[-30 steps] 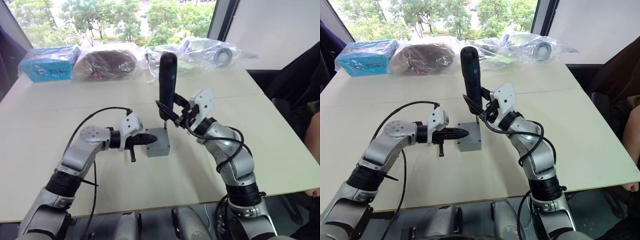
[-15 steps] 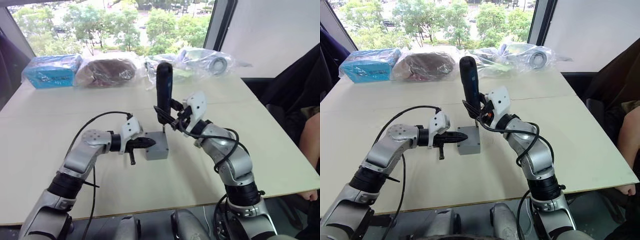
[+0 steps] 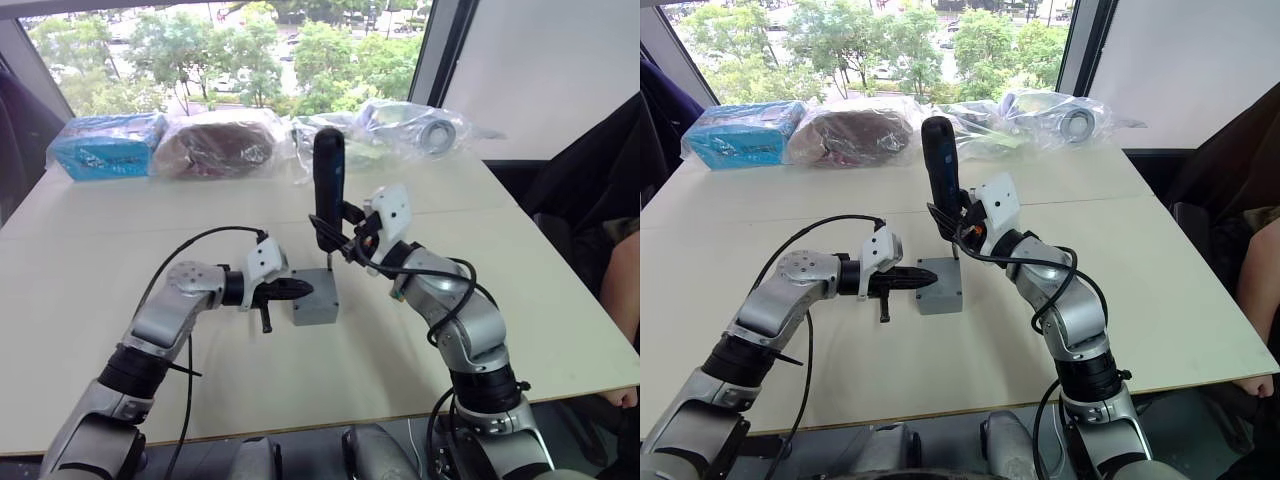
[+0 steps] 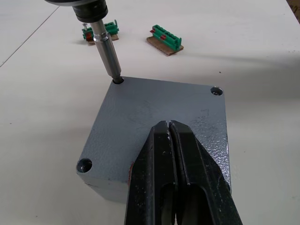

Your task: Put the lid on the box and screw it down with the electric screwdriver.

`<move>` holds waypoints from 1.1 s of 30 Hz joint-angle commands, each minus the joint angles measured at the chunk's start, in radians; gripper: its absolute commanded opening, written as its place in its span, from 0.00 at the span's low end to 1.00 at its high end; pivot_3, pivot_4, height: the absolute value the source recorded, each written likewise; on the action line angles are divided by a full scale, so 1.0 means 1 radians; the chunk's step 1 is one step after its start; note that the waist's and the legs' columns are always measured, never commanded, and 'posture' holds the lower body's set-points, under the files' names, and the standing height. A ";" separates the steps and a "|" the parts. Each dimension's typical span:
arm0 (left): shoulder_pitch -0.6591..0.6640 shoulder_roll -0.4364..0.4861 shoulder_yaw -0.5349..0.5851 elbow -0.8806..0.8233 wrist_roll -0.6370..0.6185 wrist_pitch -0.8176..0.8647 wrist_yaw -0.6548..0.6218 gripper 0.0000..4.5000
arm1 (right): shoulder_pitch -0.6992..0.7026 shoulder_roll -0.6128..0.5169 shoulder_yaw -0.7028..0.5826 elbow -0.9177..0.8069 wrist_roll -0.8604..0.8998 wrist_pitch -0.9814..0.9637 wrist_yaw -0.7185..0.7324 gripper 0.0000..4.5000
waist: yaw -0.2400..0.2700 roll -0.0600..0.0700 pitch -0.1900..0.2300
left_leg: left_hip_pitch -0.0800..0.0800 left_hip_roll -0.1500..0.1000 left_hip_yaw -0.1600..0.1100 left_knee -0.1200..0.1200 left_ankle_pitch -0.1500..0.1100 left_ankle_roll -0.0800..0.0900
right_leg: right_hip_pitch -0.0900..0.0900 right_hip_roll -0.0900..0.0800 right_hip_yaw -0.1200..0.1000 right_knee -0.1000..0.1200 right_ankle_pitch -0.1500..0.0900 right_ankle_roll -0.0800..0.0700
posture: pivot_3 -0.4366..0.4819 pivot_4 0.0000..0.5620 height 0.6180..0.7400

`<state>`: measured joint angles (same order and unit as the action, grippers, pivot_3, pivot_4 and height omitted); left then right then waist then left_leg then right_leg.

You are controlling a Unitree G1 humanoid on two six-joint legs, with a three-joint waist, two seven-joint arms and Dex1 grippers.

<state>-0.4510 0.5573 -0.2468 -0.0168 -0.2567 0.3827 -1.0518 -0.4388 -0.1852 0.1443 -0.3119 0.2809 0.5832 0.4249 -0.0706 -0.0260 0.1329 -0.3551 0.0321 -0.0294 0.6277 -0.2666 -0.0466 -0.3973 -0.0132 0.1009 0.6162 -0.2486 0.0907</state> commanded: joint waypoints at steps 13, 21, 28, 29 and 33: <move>0.023 0.006 -0.021 0.010 0.024 0.001 -0.006 0.00 | 0.150 -0.050 0.065 0.096 -0.021 0.139 -0.007 0.40 | 0.000 0.000 -0.004 | 0.000 -0.001 0.000 -0.005 -0.001 -0.001 | 0.000 -0.013 -0.004 -0.006 0.000 0.000 | 0.48 0.27 1.00; 0.033 0.007 -0.003 -0.027 0.006 0.021 -0.003 0.00 | 0.122 -0.038 -0.001 0.022 0.008 0.022 0.003 0.40 | 0.002 0.003 -0.006 | -0.001 -0.001 0.000 -0.014 -0.001 -0.001 | 0.000 -0.016 -0.007 -0.019 0.000 0.000 | 0.48 0.27 1.00; 0.037 0.025 0.039 -0.121 -0.036 0.057 -0.002 0.00 | -0.053 -0.052 -0.229 -0.169 0.240 0.110 -0.025 0.40 | 0.011 0.010 0.013 | -0.023 -0.004 0.001 -0.013 0.000 0.000 | -0.016 -0.013 -0.011 -0.013 0.003 -0.003 | 0.48 0.27 1.00; 0.034 0.029 0.049 -0.141 -0.047 0.066 -0.005 0.00 | -0.093 -0.065 -0.273 -0.183 0.291 0.150 -0.037 0.40 | 0.013 0.010 0.018 | -0.025 -0.006 0.001 -0.013 0.000 0.000 | -0.019 -0.013 -0.011 -0.011 0.003 -0.003 | 0.48 0.27 1.00; 0.018 0.037 0.082 -0.200 -0.085 0.099 0.000 0.00 | -0.217 -0.137 -0.406 -0.167 0.451 0.310 -0.095 0.40 | 0.025 0.013 0.036 | -0.050 -0.008 0.000 0.003 0.000 0.000 | -0.042 -0.011 -0.014 0.006 0.004 0.002 | 0.48 0.27 1.00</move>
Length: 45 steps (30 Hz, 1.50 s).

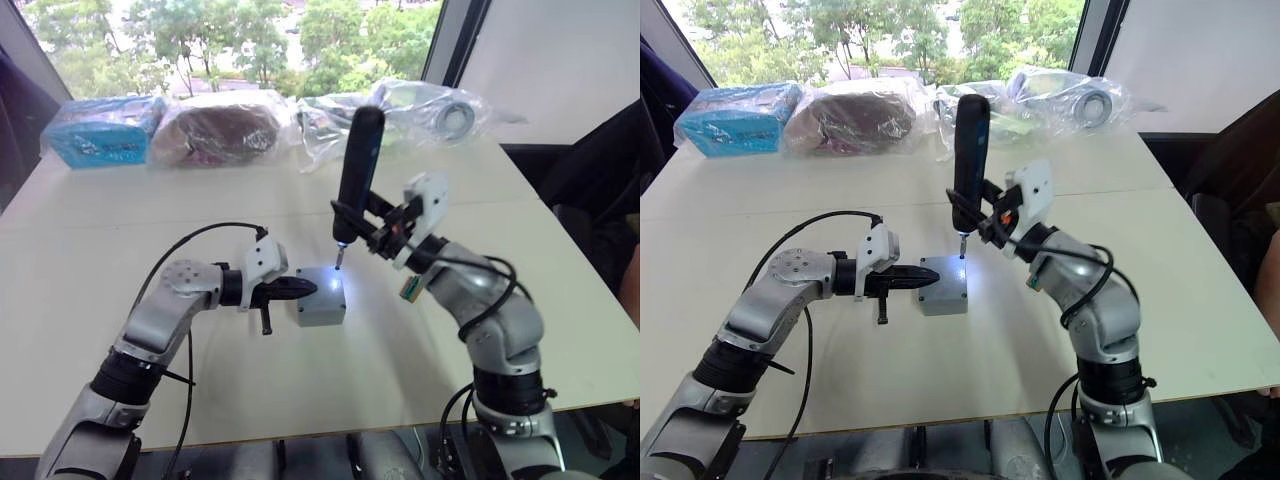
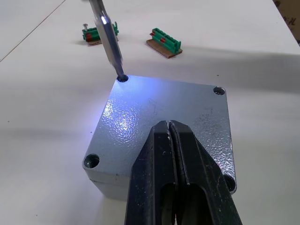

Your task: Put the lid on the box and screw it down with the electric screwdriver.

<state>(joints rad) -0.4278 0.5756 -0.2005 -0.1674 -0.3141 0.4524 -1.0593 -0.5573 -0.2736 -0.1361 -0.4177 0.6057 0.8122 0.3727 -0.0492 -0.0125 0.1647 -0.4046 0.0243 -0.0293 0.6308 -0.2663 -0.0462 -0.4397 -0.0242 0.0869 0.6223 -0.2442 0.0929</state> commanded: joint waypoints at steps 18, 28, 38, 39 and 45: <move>-0.069 0.153 0.236 -0.276 -0.267 0.168 -0.007 0.00 | -0.383 -0.740 0.345 0.630 -0.050 0.608 0.224 0.40 | -0.012 -0.002 0.031 | -0.005 -0.003 0.000 0.001 -0.001 0.002 | -0.005 -0.002 -0.002 0.002 -0.001 0.002 | 0.48 0.27 1.00; -0.052 0.174 0.247 -0.315 -0.322 0.195 0.026 0.00 | -0.414 -0.662 0.482 0.846 -0.219 0.481 0.359 0.81 | -0.013 -0.004 0.034 | -0.005 -0.004 0.000 0.012 0.000 0.002 | -0.002 -0.002 -0.002 0.008 -0.001 0.003 | 0.48 0.27 1.00; 0.060 0.211 0.240 -0.247 -0.253 0.149 0.053 0.00 | -0.407 -0.687 0.335 0.533 -0.254 0.259 0.418 1.00 | -0.021 -0.001 0.035 | -0.005 -0.003 0.000 0.018 0.000 0.001 | -0.001 -0.001 -0.002 0.010 0.001 0.003 | 0.48 0.27 1.00; 0.076 0.215 0.237 -0.231 -0.240 0.137 0.050 0.00 | -0.380 -0.673 0.307 0.468 -0.237 0.241 0.420 0.95 | -0.021 -0.002 0.035 | -0.004 -0.003 -0.001 0.018 0.000 0.001 | -0.001 -0.001 -0.002 0.011 0.001 0.003 | 0.48 0.27 1.00; 0.123 0.208 0.202 -0.135 -0.176 0.072 0.033 0.00 | -0.224 -0.551 0.221 0.176 -0.150 0.257 0.385 0.55 | -0.013 -0.002 0.035 | -0.004 0.002 -0.003 0.017 0.000 0.001 | -0.001 0.005 -0.003 0.011 0.001 0.003 | 0.48 0.27 1.00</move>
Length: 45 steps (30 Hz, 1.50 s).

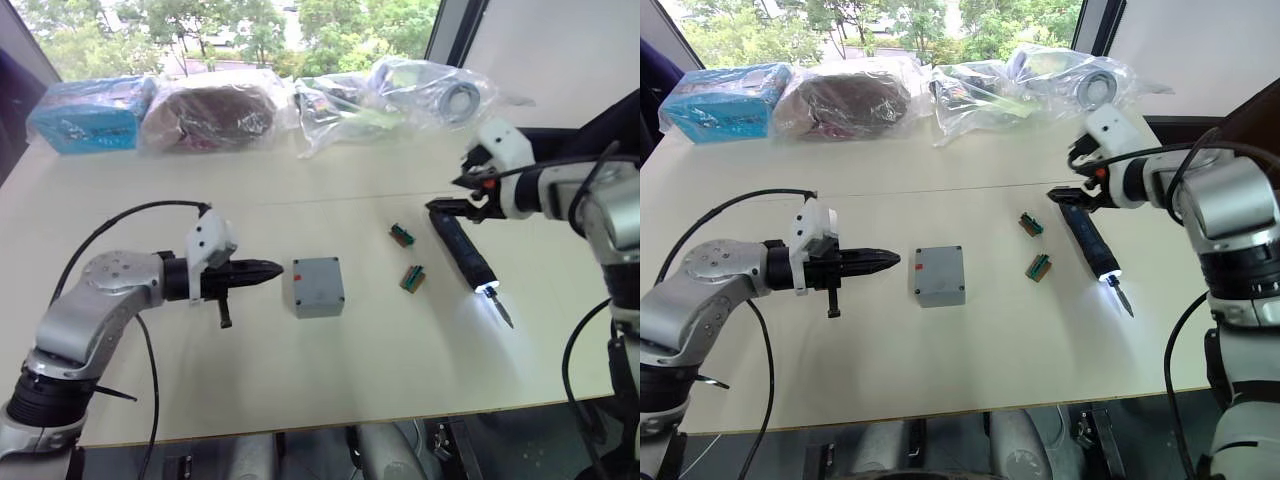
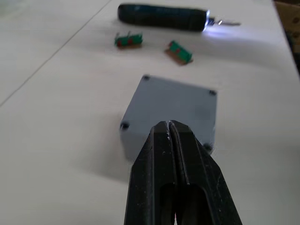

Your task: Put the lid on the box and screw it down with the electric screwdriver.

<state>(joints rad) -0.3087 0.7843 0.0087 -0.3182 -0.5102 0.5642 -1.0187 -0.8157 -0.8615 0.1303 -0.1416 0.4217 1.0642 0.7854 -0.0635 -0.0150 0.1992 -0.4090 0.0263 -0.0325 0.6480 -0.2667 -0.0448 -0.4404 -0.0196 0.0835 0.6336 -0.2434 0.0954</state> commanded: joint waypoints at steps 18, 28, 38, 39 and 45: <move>-0.095 -0.184 -0.188 0.276 0.222 -0.218 0.014 0.00 | 0.321 0.251 0.162 -0.293 -0.043 -0.079 -0.130 0.01 | 0.020 -0.001 -0.001 | 0.002 0.002 0.000 0.009 0.001 -0.001 | 0.003 0.003 0.000 0.005 0.003 -0.005 | 0.48 0.27 1.00; -0.243 -0.305 -0.222 0.491 0.313 -0.330 0.020 0.00 | 0.331 0.273 0.160 -0.381 0.021 0.041 -0.115 0.01 | 0.020 -0.002 -0.001 | 0.003 0.002 -0.001 0.017 0.001 -0.001 | 0.004 0.005 0.000 0.014 0.004 -0.006 | 0.48 0.27 1.00; -0.259 -0.269 -0.202 0.566 0.355 -0.395 -0.009 0.00 | 0.318 0.158 0.092 -0.402 0.007 0.050 -0.112 0.01 | 0.018 -0.002 -0.001 | 0.003 0.003 -0.002 0.017 0.001 -0.001 | 0.004 0.006 0.000 0.014 0.004 -0.006 | 0.48 0.27 1.00; -0.254 -0.262 -0.201 0.562 0.355 -0.395 -0.014 0.00 | 0.316 0.152 0.087 -0.398 0.008 0.046 -0.111 0.01 | 0.018 -0.002 -0.001 | 0.003 0.003 -0.002 0.017 0.001 -0.001 | 0.004 0.006 0.001 0.015 0.004 -0.006 | 0.48 0.27 1.00; -0.121 -0.126 -0.167 0.370 0.283 -0.308 -0.110 0.00 | 0.257 0.156 0.075 -0.231 -0.042 -0.074 -0.100 0.01 | 0.012 -0.002 -0.001 | 0.003 0.005 -0.001 0.017 0.001 -0.001 | 0.003 0.007 0.001 0.015 0.004 -0.006 | 0.48 0.27 1.00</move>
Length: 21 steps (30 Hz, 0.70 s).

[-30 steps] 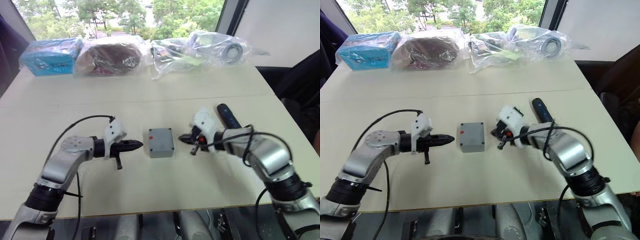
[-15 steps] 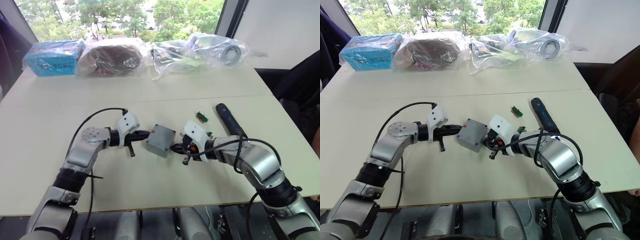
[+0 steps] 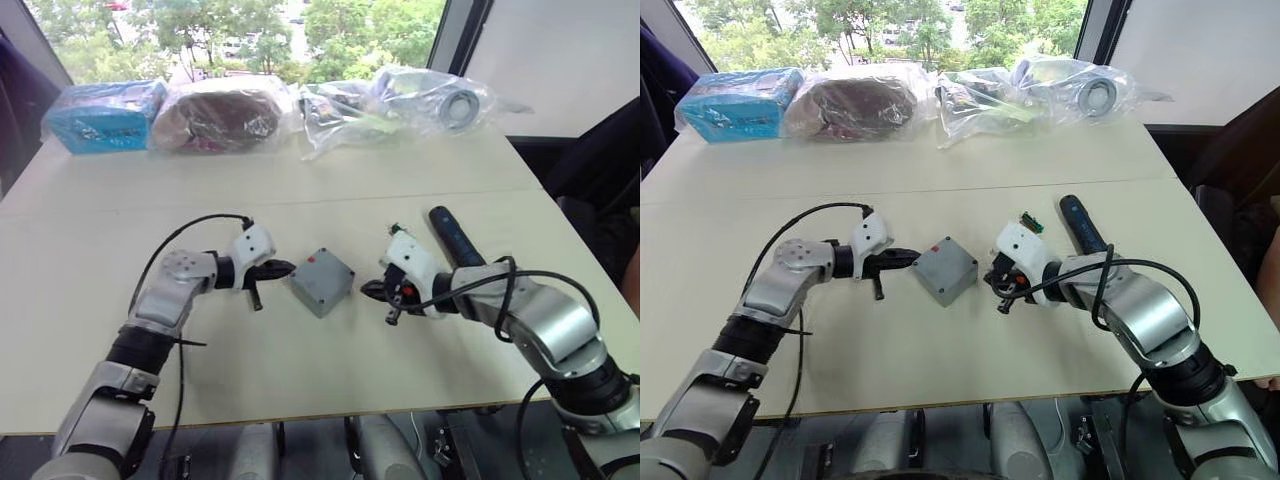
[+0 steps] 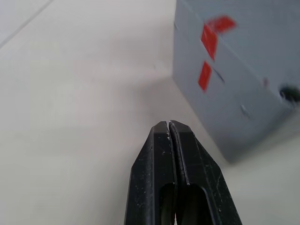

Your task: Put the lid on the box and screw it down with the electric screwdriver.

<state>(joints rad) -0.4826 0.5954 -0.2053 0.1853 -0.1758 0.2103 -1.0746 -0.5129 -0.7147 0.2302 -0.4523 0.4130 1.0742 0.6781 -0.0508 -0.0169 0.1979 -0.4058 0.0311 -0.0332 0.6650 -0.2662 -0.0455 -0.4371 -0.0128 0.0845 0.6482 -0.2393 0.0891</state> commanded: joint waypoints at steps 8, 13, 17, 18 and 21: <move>0.117 0.076 0.045 -0.291 -0.106 0.155 -0.050 0.00 | -0.104 0.133 0.036 0.285 -0.085 -0.228 0.036 0.01 | 0.006 0.000 0.000 | 0.000 0.000 0.000 0.000 0.000 0.000 | 0.000 0.000 0.000 0.000 0.000 0.000 | 0.48 0.27 1.00; 0.090 0.039 0.027 -0.269 -0.088 0.160 -0.024 0.00 | -0.114 0.164 0.070 0.331 -0.117 -0.257 0.059 0.01 | 0.007 0.000 0.000 | 0.000 0.000 0.000 0.000 0.000 0.000 | 0.000 0.000 0.000 0.000 0.000 0.000 | 0.48 0.27 1.00; 0.035 0.008 0.011 -0.211 -0.061 0.132 -0.012 0.00 | -0.091 0.157 0.076 0.285 -0.108 -0.231 0.080 0.01 | 0.007 0.000 0.000 | 0.000 0.000 0.000 0.000 0.000 0.000 | 0.000 0.000 0.000 0.000 0.000 0.000 | 0.48 0.27 1.00; 0.023 0.002 0.009 -0.197 -0.057 0.125 -0.013 0.00 | -0.084 0.154 0.072 0.270 -0.104 -0.221 0.082 0.01 | 0.007 0.000 0.000 | 0.000 0.000 0.000 0.000 0.000 0.000 | 0.000 0.000 0.000 0.000 0.000 0.000 | 0.48 0.27 1.00; -0.007 -0.010 0.005 -0.160 -0.045 0.107 -0.022 0.00 | -0.064 0.144 0.061 0.228 -0.096 -0.196 0.081 0.01 | 0.006 0.000 0.000 | 0.000 0.000 0.000 0.000 0.000 0.000 | 0.000 0.000 0.000 0.000 0.000 -0.001 | 0.48 0.27 1.00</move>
<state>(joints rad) -0.4625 0.5957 -0.1988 0.0307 -0.2243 0.3468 -1.0920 -0.5805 -0.5708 0.3022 -0.1630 0.2986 0.8724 0.7454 -0.0443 -0.0170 0.1978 -0.4059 0.0310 -0.0335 0.6654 -0.2662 -0.0454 -0.4369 -0.0125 0.0842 0.6486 -0.2388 0.0885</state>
